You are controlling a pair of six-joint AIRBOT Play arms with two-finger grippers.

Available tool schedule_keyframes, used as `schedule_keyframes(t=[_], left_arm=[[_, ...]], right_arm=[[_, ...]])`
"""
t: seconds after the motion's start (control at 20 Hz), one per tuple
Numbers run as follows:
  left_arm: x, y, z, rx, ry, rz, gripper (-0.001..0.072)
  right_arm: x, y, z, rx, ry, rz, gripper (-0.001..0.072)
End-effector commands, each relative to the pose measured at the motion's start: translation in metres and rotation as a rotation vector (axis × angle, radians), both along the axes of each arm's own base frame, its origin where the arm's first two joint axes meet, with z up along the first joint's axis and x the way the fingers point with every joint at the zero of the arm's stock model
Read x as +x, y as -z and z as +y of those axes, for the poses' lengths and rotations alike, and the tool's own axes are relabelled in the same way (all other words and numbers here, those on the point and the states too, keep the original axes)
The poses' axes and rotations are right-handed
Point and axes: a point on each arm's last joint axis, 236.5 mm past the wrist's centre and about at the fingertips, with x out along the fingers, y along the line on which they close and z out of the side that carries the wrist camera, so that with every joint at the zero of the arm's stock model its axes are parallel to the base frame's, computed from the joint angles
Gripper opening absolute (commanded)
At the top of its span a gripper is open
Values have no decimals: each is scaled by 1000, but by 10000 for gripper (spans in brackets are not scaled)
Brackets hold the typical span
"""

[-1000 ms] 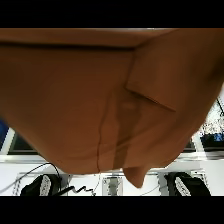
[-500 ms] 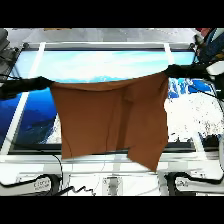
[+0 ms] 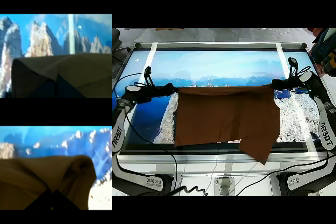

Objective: Fold the clothes and pants, and hang the long-sleeved shirts on hangers.

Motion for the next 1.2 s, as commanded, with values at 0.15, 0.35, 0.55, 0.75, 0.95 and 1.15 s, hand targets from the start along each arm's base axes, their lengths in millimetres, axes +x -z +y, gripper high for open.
schedule_keyframes(t=[0.15, 0.35, 0.55, 0.75, 0.95, 1.15], left_arm=[[-49, 32, -1, 4, 63, 256, 10], [-76, 46, -3, 44, 135, 354, 10], [-78, 49, -20, 63, 172, 359, 37], [-79, 48, -24, 61, 184, 362, 681], [-90, 33, -12, 40, 188, 374, 677], [-91, -8, 20, 54, 127, 297, 674]], right_arm=[[-68, 29, -20, -38, -78, 291, 11], [-88, 34, -34, -25, -64, 366, 11], [-102, 45, -33, -12, -47, 436, 13], [-108, 44, -36, -16, -21, 466, 367], [-156, 47, -59, -118, -69, 657, 363], [-200, 38, -64, -25, -65, 811, 305]])
